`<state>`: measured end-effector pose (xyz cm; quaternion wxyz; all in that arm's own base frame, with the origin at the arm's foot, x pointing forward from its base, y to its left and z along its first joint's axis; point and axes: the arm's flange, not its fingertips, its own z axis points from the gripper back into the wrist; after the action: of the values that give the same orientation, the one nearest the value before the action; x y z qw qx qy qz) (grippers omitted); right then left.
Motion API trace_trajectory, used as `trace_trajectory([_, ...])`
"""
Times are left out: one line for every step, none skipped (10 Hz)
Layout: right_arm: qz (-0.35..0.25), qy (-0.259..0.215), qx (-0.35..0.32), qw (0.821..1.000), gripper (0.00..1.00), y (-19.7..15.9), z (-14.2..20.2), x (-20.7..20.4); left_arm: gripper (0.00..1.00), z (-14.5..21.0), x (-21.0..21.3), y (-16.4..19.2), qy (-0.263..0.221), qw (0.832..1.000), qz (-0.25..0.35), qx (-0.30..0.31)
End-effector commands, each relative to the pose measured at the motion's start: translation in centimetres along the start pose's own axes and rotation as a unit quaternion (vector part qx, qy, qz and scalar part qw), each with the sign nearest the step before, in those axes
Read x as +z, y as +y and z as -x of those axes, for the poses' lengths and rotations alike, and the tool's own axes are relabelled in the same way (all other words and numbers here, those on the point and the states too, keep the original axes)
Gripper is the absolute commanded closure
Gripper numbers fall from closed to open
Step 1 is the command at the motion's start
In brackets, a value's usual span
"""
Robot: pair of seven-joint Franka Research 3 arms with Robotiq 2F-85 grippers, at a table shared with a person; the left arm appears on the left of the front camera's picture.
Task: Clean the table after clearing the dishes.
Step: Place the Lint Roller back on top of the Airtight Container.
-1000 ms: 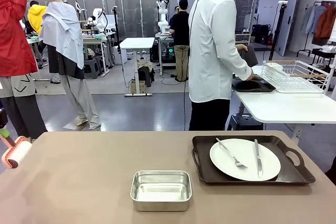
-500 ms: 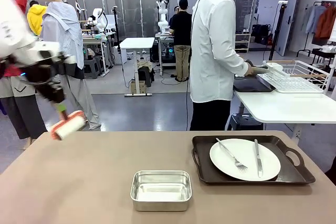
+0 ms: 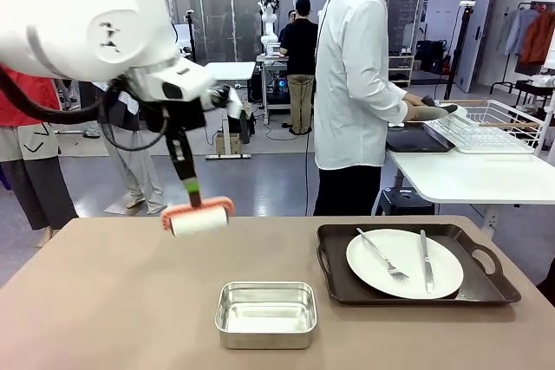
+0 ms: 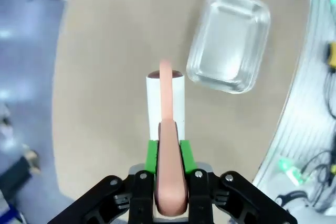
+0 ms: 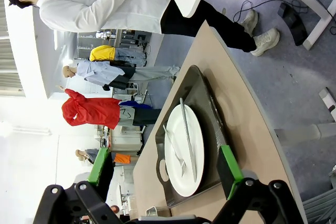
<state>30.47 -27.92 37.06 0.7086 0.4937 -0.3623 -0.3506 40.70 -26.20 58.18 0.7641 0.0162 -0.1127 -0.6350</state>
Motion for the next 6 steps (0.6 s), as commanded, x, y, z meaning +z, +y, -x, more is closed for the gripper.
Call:
trace_trajectory([-0.006, -0.006, -0.007, 1.0, 0.0, 0.2, 0.0, 0.1, 0.79, -1.3, 0.0, -2.6, 0.009, 0.997, 0.015, -0.073])
trace_trajectory([-0.006, -0.006, -0.007, 1.0, 0.0, 0.2, 0.0, 0.1, 0.79, -2.1, -0.7, -4.8, 0.012, 0.994, 0.05, -0.097])
trace_trajectory([-0.006, -0.006, -0.007, 1.0, 0.0, 0.2, 0.0, 0.1, 0.79, -2.6, -1.4, -7.0, 0.016, 0.992, 0.068, -0.108])
trace_trajectory([-0.006, -0.006, -0.007, 1.0, 0.0, 0.2, 0.0, 0.1, 0.79, -2.9, -1.4, -8.1, 0.012, 0.993, 0.04, -0.107])
trace_trajectory([-0.006, -0.006, -0.007, 1.0, 0.0, 0.2, 0.0, 0.1, 0.79, -4.0, -1.5, -6.1, 0.014, 0.994, 0.045, -0.094])
trace_trajectory([-0.006, -0.006, -0.007, 1.0, 0.0, 0.2, 0.0, 0.1, 0.79, -4.0, -1.5, -6.1, 0.014, 0.994, 0.045, -0.094])
